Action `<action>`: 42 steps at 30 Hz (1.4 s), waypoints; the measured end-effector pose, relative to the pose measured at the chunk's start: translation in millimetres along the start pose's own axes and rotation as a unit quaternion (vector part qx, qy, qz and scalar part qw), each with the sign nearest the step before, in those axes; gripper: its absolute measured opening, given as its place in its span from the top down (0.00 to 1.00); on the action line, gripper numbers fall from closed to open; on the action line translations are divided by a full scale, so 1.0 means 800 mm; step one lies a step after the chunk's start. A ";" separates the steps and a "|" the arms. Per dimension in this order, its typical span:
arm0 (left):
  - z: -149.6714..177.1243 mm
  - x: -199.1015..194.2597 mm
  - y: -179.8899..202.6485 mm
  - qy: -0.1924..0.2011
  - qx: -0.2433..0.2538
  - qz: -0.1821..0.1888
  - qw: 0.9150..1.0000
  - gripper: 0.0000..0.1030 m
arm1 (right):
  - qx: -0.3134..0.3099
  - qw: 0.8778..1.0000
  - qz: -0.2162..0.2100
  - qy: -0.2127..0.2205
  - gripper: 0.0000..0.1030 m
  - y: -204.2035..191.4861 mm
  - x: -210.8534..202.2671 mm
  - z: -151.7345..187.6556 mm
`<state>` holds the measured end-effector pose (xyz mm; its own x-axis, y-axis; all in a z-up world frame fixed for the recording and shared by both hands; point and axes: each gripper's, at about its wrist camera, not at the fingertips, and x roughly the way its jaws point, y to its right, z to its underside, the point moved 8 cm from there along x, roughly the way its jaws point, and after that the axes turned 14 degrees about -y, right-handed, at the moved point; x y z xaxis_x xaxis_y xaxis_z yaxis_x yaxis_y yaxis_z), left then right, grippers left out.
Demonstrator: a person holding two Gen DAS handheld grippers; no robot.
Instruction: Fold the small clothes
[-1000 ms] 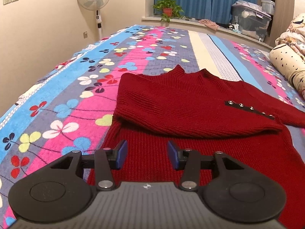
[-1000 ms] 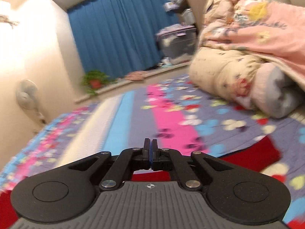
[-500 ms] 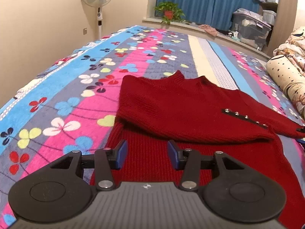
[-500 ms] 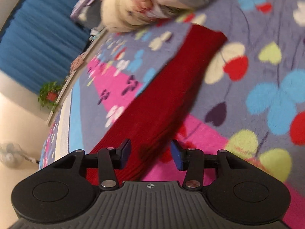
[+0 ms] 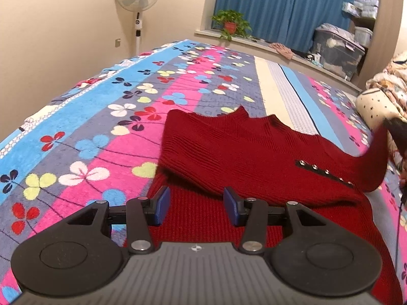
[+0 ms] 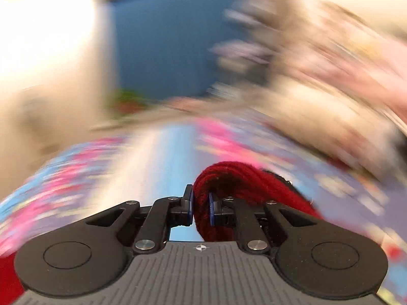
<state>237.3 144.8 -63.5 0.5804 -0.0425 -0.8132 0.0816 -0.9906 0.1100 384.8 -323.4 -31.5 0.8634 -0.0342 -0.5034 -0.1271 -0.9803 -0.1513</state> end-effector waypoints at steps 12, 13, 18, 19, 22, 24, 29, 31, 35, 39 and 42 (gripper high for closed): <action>0.012 0.013 -0.054 -0.033 -0.043 -0.010 0.998 0.50 | -0.182 0.905 -0.256 -0.286 0.70 -0.272 -0.088 0.230; 0.013 0.012 -0.057 -0.034 -0.044 -0.008 0.998 0.50 | -0.172 0.908 -0.253 -0.285 0.69 -0.255 -0.105 0.228; 0.025 0.013 -0.067 -0.052 -0.053 0.014 0.997 0.50 | -0.147 0.939 -0.156 -0.269 0.57 -0.120 -0.188 0.218; 0.029 0.014 -0.068 -0.057 -0.054 0.018 0.997 0.50 | -0.144 0.944 -0.133 -0.266 0.56 -0.093 -0.200 0.217; 0.043 0.017 -0.071 -0.074 -0.050 0.017 0.996 0.50 | -0.106 0.951 -0.082 -0.277 0.53 -0.001 -0.228 0.225; 0.053 0.017 -0.075 -0.085 -0.051 0.020 0.995 0.50 | -0.080 0.950 -0.055 -0.296 0.53 0.044 -0.237 0.243; 0.097 0.014 -0.086 -0.127 -0.061 0.037 0.989 0.50 | -0.005 0.932 -0.062 -0.358 0.52 0.085 -0.239 0.305; 0.118 0.008 -0.089 -0.141 -0.059 0.045 0.987 0.50 | -0.005 0.932 -0.073 -0.354 0.50 0.081 -0.241 0.315; 0.162 -0.011 -0.089 -0.158 -0.018 0.038 0.987 0.50 | -0.019 0.933 -0.063 -0.354 0.50 0.088 -0.246 0.335; 0.209 -0.023 -0.090 -0.175 0.007 0.018 0.984 0.50 | -0.021 0.935 -0.068 -0.346 0.48 0.090 -0.251 0.333; 0.230 -0.040 -0.084 -0.168 0.005 0.014 0.986 0.50 | -0.014 0.935 -0.072 -0.346 0.47 0.091 -0.251 0.330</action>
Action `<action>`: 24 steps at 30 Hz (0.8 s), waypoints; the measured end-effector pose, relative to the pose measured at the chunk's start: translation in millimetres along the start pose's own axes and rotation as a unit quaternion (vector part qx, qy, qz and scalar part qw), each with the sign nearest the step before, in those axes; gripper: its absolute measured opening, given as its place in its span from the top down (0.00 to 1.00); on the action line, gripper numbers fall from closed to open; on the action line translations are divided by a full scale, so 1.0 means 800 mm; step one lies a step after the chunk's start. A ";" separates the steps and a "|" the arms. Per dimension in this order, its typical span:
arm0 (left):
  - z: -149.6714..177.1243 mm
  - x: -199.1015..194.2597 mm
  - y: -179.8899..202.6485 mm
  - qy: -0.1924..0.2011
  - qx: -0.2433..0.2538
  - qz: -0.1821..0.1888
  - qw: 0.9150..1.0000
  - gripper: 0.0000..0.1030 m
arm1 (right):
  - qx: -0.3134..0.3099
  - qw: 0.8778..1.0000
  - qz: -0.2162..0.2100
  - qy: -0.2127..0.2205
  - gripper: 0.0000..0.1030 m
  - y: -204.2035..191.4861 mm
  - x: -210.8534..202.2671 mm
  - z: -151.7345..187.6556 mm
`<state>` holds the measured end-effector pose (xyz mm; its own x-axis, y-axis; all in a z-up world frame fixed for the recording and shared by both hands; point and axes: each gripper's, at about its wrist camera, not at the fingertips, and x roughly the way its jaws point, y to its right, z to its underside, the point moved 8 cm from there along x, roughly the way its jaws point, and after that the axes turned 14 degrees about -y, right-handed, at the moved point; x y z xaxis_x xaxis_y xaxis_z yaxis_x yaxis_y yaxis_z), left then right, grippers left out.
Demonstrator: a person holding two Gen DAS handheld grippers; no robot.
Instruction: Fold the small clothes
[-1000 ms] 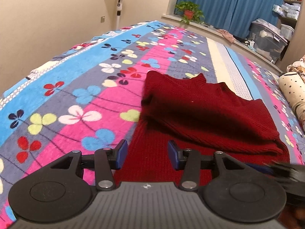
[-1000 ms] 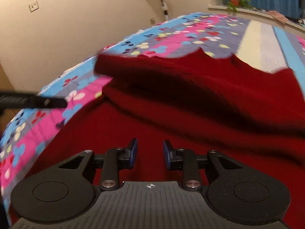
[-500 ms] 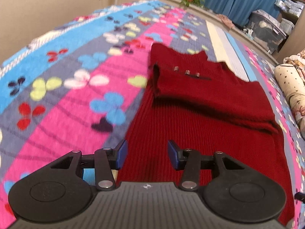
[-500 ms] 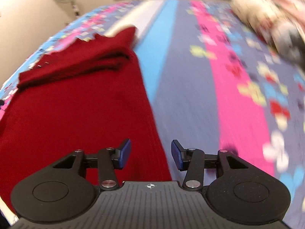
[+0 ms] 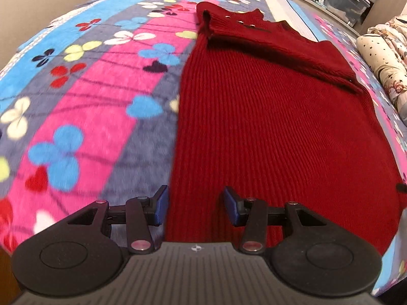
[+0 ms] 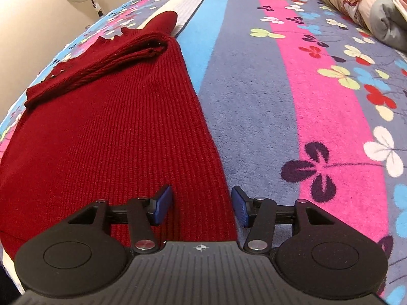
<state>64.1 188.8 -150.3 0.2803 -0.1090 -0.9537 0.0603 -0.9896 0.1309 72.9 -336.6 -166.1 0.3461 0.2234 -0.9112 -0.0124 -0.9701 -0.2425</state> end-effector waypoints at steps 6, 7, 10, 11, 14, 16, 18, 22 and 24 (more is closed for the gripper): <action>0.037 -0.014 0.013 0.008 -0.019 -0.002 1.000 0.50 | -0.002 1.000 -0.004 -0.001 0.47 -0.001 -0.007 0.002; 0.040 -0.015 0.012 0.008 -0.026 0.000 1.000 0.50 | -0.002 1.000 -0.004 -0.002 0.47 -0.001 -0.006 0.004; 0.041 -0.017 0.005 0.007 -0.050 0.007 0.999 0.50 | -0.007 1.000 0.001 -0.006 0.47 -0.001 -0.005 0.006; 0.040 -0.017 0.002 0.008 -0.055 0.008 0.998 0.50 | -0.008 1.000 0.001 -0.006 0.47 -0.001 -0.005 0.006; 0.039 -0.011 -0.003 0.013 -0.069 0.018 0.997 0.50 | -0.011 1.000 0.003 -0.006 0.47 -0.001 -0.003 0.006; 0.039 -0.009 -0.002 0.011 -0.074 0.020 0.997 0.50 | -0.011 1.000 0.004 -0.006 0.47 -0.001 -0.002 0.005; 0.039 -0.009 0.001 0.013 -0.068 0.019 0.997 0.51 | -0.008 1.000 0.004 -0.006 0.47 0.000 0.000 0.004; 0.039 -0.012 0.004 0.021 -0.056 0.021 0.998 0.66 | -0.011 1.000 0.003 -0.005 0.45 -0.003 0.003 0.003; 0.040 -0.017 0.005 0.026 -0.057 0.031 0.998 0.75 | -0.006 1.000 -0.007 -0.006 0.46 -0.004 0.004 0.002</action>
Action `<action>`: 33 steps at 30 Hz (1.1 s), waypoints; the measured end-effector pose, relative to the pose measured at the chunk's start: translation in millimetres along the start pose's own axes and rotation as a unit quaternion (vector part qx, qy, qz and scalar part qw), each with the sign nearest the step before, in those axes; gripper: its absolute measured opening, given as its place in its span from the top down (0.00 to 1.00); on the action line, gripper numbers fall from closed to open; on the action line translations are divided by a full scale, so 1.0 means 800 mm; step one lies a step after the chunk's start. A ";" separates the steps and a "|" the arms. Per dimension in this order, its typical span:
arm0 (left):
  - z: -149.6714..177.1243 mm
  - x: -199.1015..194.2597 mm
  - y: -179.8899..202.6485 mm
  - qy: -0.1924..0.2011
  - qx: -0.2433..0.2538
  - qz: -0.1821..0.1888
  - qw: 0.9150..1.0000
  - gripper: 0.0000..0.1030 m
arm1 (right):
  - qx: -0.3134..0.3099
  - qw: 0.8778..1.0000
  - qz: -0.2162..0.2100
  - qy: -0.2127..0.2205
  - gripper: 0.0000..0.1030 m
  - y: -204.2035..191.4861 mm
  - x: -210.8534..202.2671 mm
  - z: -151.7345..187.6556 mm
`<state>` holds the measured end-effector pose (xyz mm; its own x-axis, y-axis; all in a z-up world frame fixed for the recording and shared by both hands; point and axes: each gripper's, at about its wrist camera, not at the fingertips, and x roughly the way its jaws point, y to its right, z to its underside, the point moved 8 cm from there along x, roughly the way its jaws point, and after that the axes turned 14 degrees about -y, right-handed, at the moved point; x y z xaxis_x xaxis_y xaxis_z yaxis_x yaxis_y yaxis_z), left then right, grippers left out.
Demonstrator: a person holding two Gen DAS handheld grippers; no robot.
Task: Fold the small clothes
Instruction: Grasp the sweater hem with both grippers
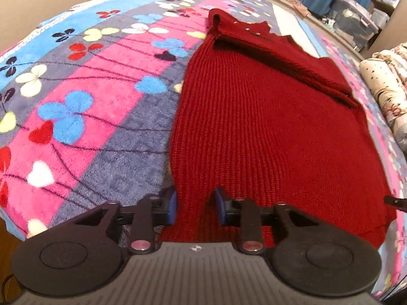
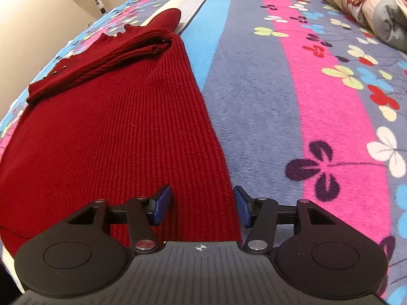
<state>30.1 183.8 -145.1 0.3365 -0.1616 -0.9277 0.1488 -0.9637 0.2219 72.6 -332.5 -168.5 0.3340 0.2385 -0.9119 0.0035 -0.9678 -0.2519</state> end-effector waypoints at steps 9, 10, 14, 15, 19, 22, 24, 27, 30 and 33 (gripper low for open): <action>0.003 0.003 -0.012 -0.026 -0.043 0.045 0.998 0.74 | 0.036 0.999 -0.023 -0.008 0.66 0.015 -0.003 -0.002; 0.003 0.005 -0.013 -0.029 -0.044 0.039 0.998 0.71 | 0.032 0.999 -0.019 -0.008 0.66 0.013 -0.003 -0.002; -0.002 0.008 -0.010 -0.028 -0.047 0.035 0.998 0.71 | 0.016 1.000 -0.009 -0.008 0.65 0.008 -0.002 0.000; -0.003 0.009 -0.007 -0.027 -0.042 0.032 0.998 0.72 | 0.014 1.000 -0.009 -0.008 0.65 0.009 -0.002 0.000; -0.005 0.000 -0.004 0.004 -0.025 0.012 1.000 0.88 | -0.007 1.000 -0.005 -0.004 0.86 0.003 -0.003 0.002; -0.007 -0.051 0.006 0.098 -0.005 -0.014 0.995 0.89 | -0.006 0.999 -0.026 0.023 0.93 0.001 -0.024 -0.004; 0.002 -0.081 0.021 0.138 0.009 0.005 0.990 0.89 | 0.020 0.997 -0.049 0.059 0.93 0.010 -0.054 -0.012; 0.014 -0.076 0.025 0.120 0.006 0.008 0.993 0.89 | 0.027 0.994 -0.055 0.088 0.93 0.020 -0.079 -0.014; 0.011 -0.040 0.007 0.057 -0.053 0.027 0.997 0.88 | 0.034 0.998 -0.035 0.036 0.93 0.027 -0.046 -0.002; 0.016 -0.011 -0.014 0.007 -0.098 0.048 0.994 0.83 | 0.032 0.999 -0.017 -0.011 0.78 0.028 -0.015 0.007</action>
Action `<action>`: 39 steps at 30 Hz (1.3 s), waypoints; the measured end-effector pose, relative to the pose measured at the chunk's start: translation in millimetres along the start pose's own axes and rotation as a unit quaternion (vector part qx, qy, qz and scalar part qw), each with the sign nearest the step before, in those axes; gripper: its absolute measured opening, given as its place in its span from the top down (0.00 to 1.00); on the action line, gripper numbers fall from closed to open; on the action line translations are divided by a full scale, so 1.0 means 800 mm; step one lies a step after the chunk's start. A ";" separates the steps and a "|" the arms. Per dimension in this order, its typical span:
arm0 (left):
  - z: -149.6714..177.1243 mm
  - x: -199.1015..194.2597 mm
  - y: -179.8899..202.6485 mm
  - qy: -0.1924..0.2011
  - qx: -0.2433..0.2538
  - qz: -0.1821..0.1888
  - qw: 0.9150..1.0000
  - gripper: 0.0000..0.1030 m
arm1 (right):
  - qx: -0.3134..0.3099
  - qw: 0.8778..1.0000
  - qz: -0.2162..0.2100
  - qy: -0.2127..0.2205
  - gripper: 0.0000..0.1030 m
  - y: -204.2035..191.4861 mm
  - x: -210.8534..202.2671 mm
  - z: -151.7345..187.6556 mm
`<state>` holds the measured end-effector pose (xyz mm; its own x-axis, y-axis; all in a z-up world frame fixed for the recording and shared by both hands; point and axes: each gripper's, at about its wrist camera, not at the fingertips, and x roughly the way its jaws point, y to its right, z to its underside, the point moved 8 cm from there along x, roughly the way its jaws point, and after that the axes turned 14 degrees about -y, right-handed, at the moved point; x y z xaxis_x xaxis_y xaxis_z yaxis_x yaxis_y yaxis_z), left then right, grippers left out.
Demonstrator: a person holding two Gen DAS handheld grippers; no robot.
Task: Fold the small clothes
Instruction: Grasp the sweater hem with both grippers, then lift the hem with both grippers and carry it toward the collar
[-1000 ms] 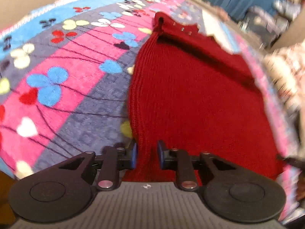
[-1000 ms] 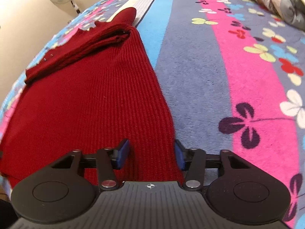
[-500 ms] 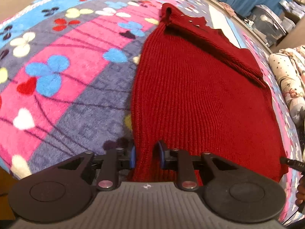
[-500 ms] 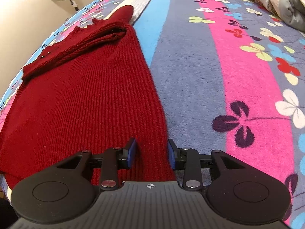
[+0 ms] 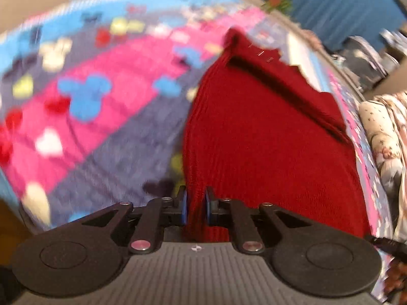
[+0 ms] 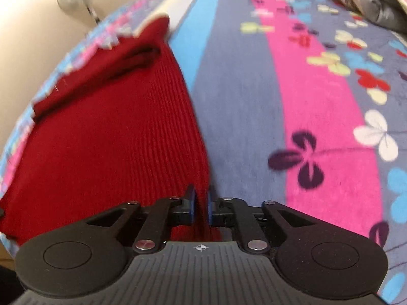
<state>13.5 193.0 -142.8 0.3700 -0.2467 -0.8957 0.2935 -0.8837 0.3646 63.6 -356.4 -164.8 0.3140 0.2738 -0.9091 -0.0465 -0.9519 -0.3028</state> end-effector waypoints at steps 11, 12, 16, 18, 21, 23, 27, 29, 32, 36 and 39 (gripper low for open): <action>0.004 0.018 -0.011 -0.016 0.008 -0.020 1.000 0.66 | -0.018 0.999 0.029 -0.007 0.67 -0.015 0.010 -0.002; 0.005 0.017 -0.010 -0.015 0.011 -0.023 1.000 0.66 | -0.026 0.999 0.030 -0.004 0.71 -0.018 0.011 0.000; 0.003 0.010 0.000 0.005 0.033 -0.023 0.999 0.90 | -0.029 1.000 0.001 0.010 0.88 -0.023 0.005 -0.004; 0.002 -0.003 0.007 0.024 0.047 -0.016 0.998 0.90 | -0.027 0.998 -0.041 0.026 0.89 -0.030 -0.008 -0.008; 0.002 -0.009 0.006 0.032 0.034 0.001 0.999 0.89 | -0.027 0.997 -0.068 0.038 0.88 -0.035 -0.020 -0.010; 0.002 0.003 -0.003 0.007 0.016 -0.004 1.000 0.88 | -0.024 0.999 -0.035 0.017 0.83 -0.028 -0.006 -0.005; 0.007 0.018 -0.003 -0.019 0.026 -0.019 0.999 0.84 | -0.008 1.000 -0.022 -0.009 0.80 -0.020 0.006 -0.001; 0.008 0.018 -0.002 -0.017 0.032 -0.023 0.999 0.84 | -0.009 1.000 -0.020 -0.010 0.78 -0.022 0.007 0.000; 0.008 0.017 0.001 -0.009 0.041 -0.028 0.999 0.88 | -0.030 0.999 -0.008 -0.008 0.78 -0.030 0.010 0.003; 0.008 0.013 0.006 0.003 0.057 -0.037 0.998 0.89 | -0.041 0.999 -0.006 -0.001 0.87 -0.031 0.007 0.000; 0.006 0.017 0.003 -0.003 0.049 -0.032 0.998 0.88 | -0.035 0.999 -0.011 0.000 0.87 -0.028 0.008 -0.001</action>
<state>15.1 185.5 -154.9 0.3473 -0.1904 -0.9182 0.2289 -0.9324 0.2798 67.5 -333.3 -163.4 0.3148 0.2942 -0.9024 0.0266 -0.9531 -0.3015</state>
